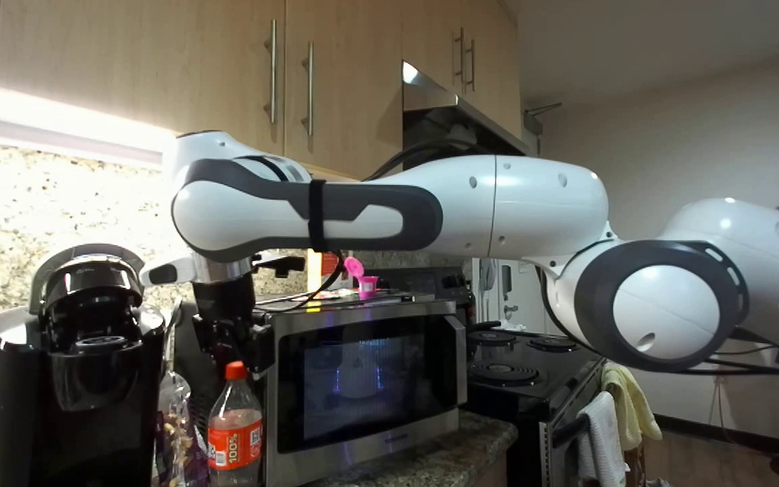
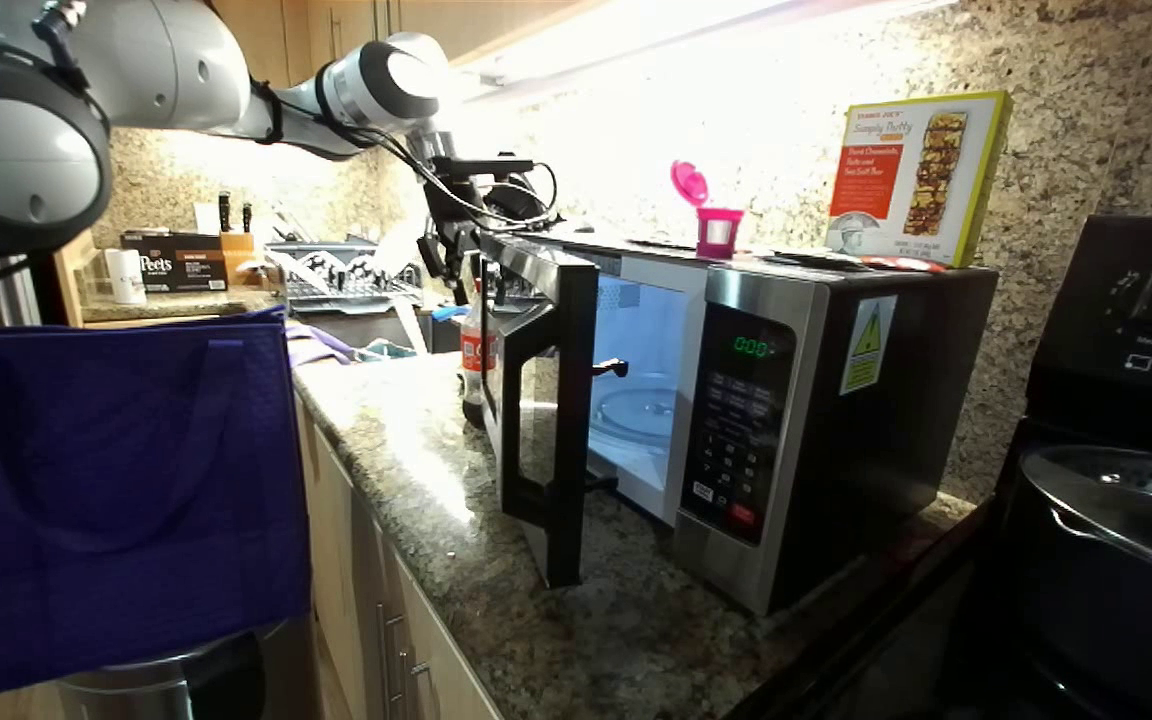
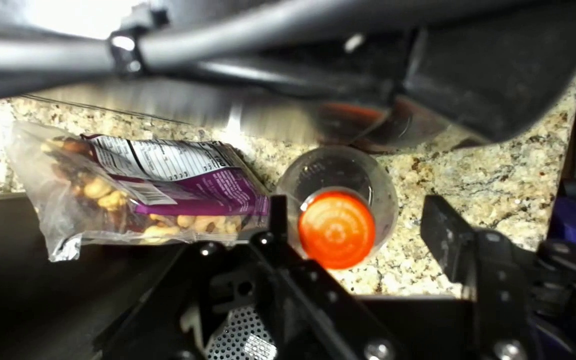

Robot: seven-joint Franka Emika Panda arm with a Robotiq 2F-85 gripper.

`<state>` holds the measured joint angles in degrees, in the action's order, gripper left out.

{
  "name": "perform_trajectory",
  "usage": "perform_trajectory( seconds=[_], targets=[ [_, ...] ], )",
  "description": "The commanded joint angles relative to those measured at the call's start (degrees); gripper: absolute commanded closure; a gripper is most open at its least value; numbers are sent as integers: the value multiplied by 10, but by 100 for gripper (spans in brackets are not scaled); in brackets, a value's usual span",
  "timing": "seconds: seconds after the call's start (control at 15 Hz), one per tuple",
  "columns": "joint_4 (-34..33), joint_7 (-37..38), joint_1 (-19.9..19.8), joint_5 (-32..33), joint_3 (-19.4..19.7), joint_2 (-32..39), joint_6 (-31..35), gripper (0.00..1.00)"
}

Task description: Put the coke bottle inside the blue bag

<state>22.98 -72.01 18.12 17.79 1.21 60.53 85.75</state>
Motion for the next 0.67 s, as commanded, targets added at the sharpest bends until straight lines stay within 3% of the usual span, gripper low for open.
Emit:
perform_trajectory(
  seconds=[0.0, 0.27, 0.47, 0.6],
  targets=[
    [-38, -22, -5, -12, 3, 23, 1, 61],
    [-38, -20, -2, -11, 5, 18, -12, 85],
    [-44, -12, 4, -11, 7, 4, -31, 84],
    [1, -4, 12, -16, 3, -35, -25, 85]
  ],
)
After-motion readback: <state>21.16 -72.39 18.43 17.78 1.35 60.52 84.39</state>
